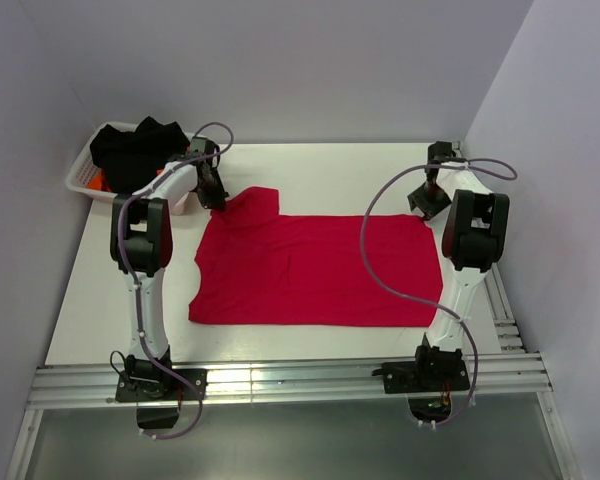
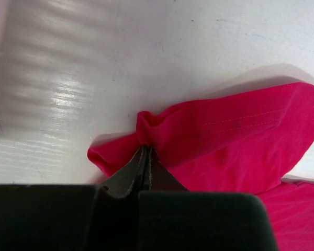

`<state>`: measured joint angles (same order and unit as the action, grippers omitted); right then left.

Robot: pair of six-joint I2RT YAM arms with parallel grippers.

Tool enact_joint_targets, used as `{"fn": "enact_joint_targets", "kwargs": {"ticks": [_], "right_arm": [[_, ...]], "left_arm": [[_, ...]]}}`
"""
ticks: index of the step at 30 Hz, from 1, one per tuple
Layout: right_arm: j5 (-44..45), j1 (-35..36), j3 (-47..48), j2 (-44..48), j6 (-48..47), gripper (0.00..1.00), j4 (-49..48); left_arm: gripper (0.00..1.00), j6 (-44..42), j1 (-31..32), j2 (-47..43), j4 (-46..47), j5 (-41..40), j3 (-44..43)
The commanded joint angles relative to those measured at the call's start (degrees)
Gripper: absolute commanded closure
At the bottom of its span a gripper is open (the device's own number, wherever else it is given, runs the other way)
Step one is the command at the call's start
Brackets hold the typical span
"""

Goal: Fold and stack the t-shirts

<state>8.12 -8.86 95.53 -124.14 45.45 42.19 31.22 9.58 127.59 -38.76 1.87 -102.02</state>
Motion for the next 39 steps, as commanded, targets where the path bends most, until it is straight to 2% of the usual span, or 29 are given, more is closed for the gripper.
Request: {"fn": "enact_joint_targets", "kwargs": {"ticks": [1, 2, 6, 11, 22, 30, 39], "right_arm": [[1.4, 0.2, -3.9, 2.0, -0.8, 0.55, -0.4], [1.0, 0.2, -4.6, 2.6, -0.9, 0.75, -0.9], [0.2, 0.2, -8.4, 3.6, -0.8, 1.00, -2.5], [0.0, 0.3, -7.7, 3.3, -1.1, 1.00, -1.8], [0.2, 0.3, 0.4, 6.8, -2.9, 1.00, 3.3], [-1.4, 0.2, -3.1, 14.0, -3.8, 1.00, 3.9], [-2.5, 0.3, -10.9, 21.7, -5.6, 1.00, 2.5]], "left_arm": [[1.00, 2.3, -1.0, -2.3, -2.9, -1.6, 1.4], [1.00, 2.4, -1.0, -2.3, -2.6, -1.6, 1.4], [1.00, 2.6, -1.0, -2.0, -2.5, -1.6, 1.4], [1.00, 2.4, -1.0, -1.1, -3.0, -1.6, -0.3], [1.00, 1.7, -1.0, -2.5, -5.8, -3.2, -9.6], [1.00, 1.9, -1.0, -8.1, -5.1, -3.3, -5.6], [1.00, 0.7, 0.7, -15.3, -1.2, -2.8, 3.1]]}}
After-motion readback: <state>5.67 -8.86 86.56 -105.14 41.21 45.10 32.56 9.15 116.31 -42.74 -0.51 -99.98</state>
